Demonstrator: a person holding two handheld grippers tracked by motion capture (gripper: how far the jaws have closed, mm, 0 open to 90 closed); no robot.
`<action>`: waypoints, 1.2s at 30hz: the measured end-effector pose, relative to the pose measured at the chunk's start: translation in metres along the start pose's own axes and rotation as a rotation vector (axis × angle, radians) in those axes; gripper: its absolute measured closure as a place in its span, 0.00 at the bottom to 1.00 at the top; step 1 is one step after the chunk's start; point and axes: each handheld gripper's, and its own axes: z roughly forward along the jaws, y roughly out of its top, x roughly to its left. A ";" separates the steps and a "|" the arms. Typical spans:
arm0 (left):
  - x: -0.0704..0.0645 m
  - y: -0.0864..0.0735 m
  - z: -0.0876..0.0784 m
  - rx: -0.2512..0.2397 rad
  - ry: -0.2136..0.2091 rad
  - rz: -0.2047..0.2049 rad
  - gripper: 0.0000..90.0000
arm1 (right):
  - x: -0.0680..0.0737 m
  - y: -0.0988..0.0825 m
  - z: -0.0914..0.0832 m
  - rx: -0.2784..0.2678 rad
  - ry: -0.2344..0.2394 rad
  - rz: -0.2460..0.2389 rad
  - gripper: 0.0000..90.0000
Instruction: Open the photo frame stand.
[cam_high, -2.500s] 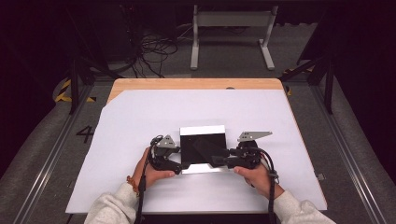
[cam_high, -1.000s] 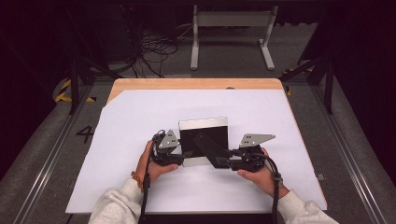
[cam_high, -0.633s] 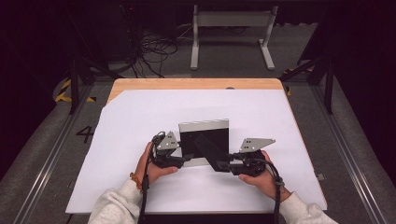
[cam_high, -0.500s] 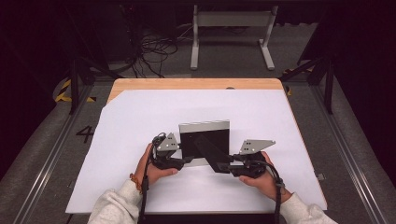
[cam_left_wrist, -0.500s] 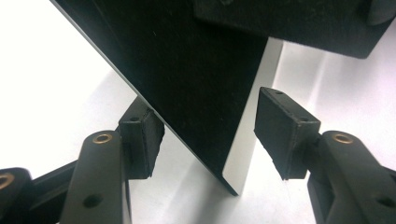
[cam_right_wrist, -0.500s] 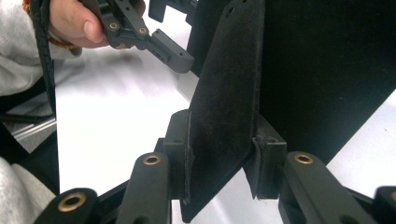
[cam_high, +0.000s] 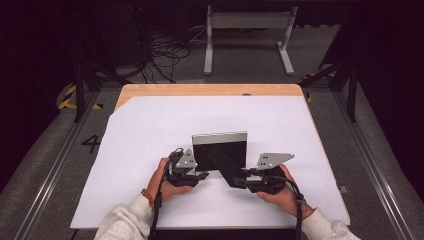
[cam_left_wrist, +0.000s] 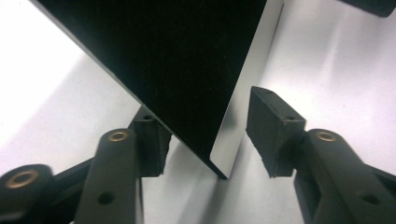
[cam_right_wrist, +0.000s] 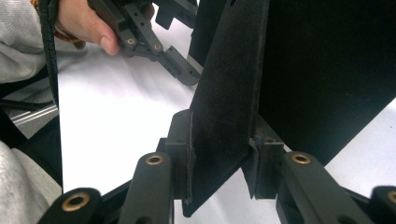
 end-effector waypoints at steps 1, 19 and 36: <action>-0.001 -0.001 0.003 0.011 -0.006 0.000 0.62 | 0.000 0.000 0.000 -0.001 0.002 -0.002 0.75; 0.002 0.003 0.009 0.026 0.104 0.052 0.70 | 0.001 -0.001 0.009 0.037 -0.046 -0.042 0.80; 0.007 0.005 0.012 0.024 0.161 0.059 0.67 | -0.004 -0.002 0.014 0.036 -0.064 -0.023 0.82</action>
